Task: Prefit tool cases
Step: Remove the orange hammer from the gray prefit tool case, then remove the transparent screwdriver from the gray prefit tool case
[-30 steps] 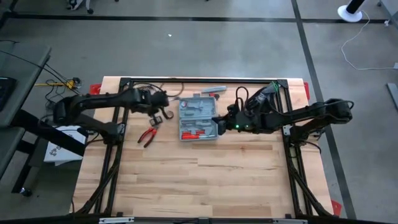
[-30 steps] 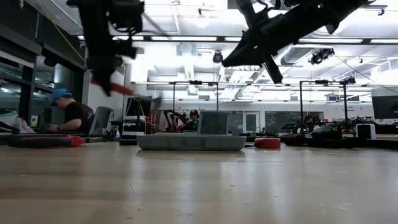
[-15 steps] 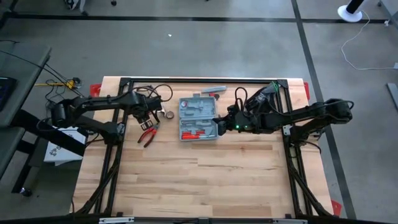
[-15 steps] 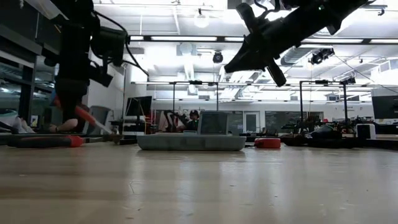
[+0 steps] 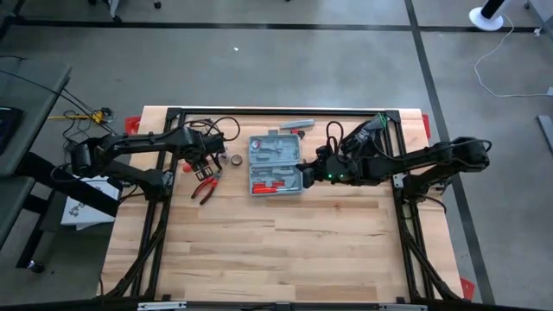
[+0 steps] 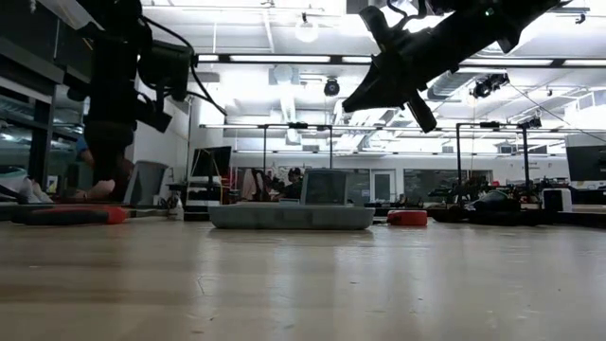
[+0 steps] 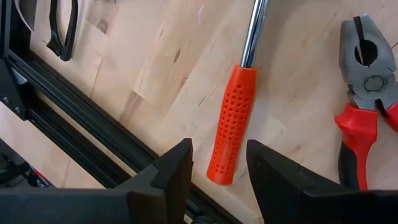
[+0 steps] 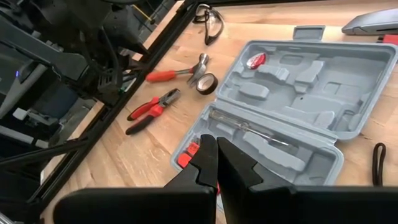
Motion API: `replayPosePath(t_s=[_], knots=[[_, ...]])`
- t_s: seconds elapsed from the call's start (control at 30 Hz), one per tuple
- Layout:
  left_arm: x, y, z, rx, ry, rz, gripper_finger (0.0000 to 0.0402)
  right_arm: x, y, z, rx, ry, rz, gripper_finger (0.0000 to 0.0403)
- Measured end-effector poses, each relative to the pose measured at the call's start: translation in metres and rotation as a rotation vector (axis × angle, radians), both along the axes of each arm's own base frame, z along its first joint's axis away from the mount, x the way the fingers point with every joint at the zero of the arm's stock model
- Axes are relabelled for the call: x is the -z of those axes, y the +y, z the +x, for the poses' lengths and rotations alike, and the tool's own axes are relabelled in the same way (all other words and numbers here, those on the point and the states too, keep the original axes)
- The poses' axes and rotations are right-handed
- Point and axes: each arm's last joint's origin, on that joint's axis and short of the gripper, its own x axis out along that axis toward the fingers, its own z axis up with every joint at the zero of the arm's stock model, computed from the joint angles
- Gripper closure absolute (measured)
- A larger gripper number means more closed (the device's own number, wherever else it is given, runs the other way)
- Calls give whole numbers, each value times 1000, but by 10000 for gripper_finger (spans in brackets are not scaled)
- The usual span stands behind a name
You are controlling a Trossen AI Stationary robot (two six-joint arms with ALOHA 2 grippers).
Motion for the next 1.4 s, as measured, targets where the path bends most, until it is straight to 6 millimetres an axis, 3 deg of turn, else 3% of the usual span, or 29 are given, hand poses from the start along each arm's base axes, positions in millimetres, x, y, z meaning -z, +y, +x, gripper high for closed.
replayPosePath(t_s=[0.67, 0.87, 1.07, 1.2, 1.4], knots=[[0, 3, 12, 15, -148, -26, 259, 2, 0, -1, 9, 28, -6, 403], [-4, 6, 35, 50, -429, -92, 259, 9, -1, -4, 16, 103, -2, 403], [-15, 4, 62, 177, -687, -42, 259, 27, -6, 4, 6, 139, 63, 403], [-11, 0, 76, 267, -715, -26, 259, 43, -17, 14, 7, 137, 105, 403], [19, -6, 92, 311, -642, -127, 259, 63, -39, 37, -28, 243, 143, 403]])
